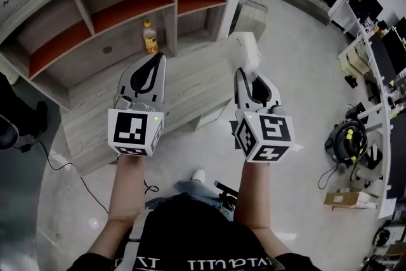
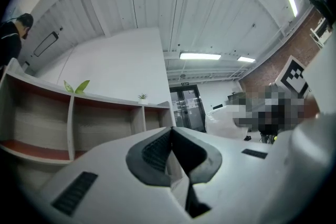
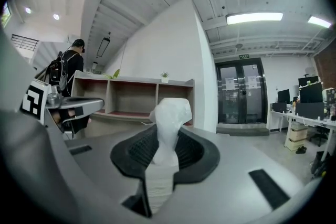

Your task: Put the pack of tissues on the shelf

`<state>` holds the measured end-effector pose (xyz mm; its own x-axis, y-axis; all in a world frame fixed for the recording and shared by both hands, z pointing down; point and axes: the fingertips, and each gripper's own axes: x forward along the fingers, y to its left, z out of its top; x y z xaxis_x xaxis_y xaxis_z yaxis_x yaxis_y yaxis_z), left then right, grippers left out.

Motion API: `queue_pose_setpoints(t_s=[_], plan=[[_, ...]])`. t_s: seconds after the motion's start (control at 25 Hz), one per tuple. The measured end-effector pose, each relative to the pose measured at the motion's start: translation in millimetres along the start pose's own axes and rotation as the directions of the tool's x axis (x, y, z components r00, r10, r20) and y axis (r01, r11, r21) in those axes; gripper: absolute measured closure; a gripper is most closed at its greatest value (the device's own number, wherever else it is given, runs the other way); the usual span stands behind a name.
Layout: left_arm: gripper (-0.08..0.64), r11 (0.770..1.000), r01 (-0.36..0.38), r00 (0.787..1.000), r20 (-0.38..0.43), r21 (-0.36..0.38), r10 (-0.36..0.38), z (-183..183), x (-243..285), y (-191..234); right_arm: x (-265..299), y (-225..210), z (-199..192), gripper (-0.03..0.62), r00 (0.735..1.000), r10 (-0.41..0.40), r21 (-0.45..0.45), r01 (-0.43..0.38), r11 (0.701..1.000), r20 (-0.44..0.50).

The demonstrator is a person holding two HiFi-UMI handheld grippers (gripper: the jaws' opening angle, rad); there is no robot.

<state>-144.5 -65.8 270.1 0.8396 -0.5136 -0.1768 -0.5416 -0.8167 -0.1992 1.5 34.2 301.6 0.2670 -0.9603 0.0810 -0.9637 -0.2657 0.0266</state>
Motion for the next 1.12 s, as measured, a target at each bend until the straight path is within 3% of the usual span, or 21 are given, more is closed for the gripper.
queue_pose_setpoints(t_s=[0.44, 0.56, 0.72, 1.12], plan=[[0.549, 0.999, -0.051, 0.998, -0.019, 0.009, 0.052, -14.4, 66.0, -44.8, 28.2, -82.8, 1.2, 0.497, 1.0, 0.03, -0.011, -0.03, 0.999, 0.001], [0.548, 0.997, -0.064, 0.997, -0.034, 0.04, 0.066, -17.0, 73.9, -44.0, 33.1, -88.6, 9.9, 0.497, 0.998, 0.048, -0.018, -0.048, 0.999, 0.029], [0.548, 0.995, -0.094, 0.995, -0.041, 0.022, 0.094, -21.3, 79.3, -35.9, 36.8, -92.3, 9.3, 0.497, 0.998, 0.046, -0.017, -0.045, 0.999, 0.041], [0.548, 0.996, -0.07, 0.997, -0.014, 0.051, 0.071, -21.3, 112.6, -37.5, 56.6, -117.1, 9.9, 0.497, 0.998, 0.031, 0.002, -0.031, 1.0, 0.055]])
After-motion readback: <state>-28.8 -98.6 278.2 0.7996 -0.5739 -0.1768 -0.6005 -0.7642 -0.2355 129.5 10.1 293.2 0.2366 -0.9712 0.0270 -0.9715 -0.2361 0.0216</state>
